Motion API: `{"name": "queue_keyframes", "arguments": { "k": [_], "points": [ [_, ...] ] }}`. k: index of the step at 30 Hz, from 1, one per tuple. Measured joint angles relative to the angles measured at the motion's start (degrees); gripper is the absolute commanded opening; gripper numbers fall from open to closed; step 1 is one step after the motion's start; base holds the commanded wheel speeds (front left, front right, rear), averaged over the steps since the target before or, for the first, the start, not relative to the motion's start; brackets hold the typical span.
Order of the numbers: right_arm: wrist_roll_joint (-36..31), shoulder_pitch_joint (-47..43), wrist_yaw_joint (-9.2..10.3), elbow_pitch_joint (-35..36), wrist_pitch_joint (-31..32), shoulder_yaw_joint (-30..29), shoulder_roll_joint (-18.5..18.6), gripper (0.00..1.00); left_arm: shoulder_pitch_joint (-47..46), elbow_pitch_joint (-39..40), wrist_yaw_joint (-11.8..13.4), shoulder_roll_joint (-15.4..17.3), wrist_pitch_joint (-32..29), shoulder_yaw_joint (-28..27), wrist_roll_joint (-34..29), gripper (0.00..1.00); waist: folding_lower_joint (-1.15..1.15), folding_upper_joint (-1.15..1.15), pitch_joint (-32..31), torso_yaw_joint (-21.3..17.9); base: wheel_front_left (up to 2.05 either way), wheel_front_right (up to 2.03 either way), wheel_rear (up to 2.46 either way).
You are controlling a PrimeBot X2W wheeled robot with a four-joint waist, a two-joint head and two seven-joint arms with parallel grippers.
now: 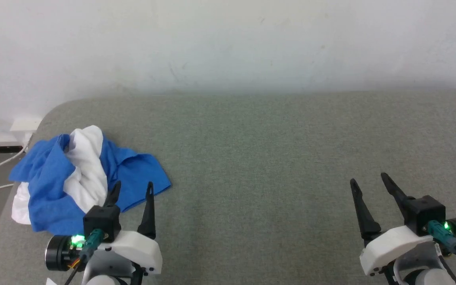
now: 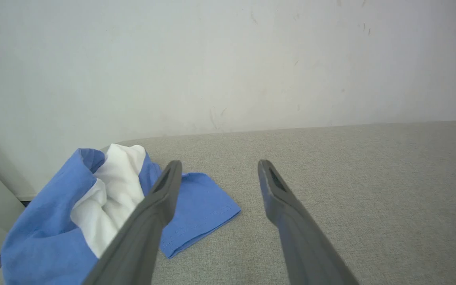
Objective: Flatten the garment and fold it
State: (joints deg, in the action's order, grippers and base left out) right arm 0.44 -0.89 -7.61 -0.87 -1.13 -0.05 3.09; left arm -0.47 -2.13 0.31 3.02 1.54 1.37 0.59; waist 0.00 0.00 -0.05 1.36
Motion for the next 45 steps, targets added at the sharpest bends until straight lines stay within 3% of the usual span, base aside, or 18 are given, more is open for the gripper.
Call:
{"name": "queue_keyframes", "arguments": {
  "k": [45],
  "points": [
    [0.0,1.8,0.00,-2.0,-2.6,1.8,0.0,1.00,-1.2,-4.1,4.4,1.4,5.1,1.3,4.5,1.00,0.00,0.00,0.4,13.7,0.00,0.00,0.00]
  ]
}}
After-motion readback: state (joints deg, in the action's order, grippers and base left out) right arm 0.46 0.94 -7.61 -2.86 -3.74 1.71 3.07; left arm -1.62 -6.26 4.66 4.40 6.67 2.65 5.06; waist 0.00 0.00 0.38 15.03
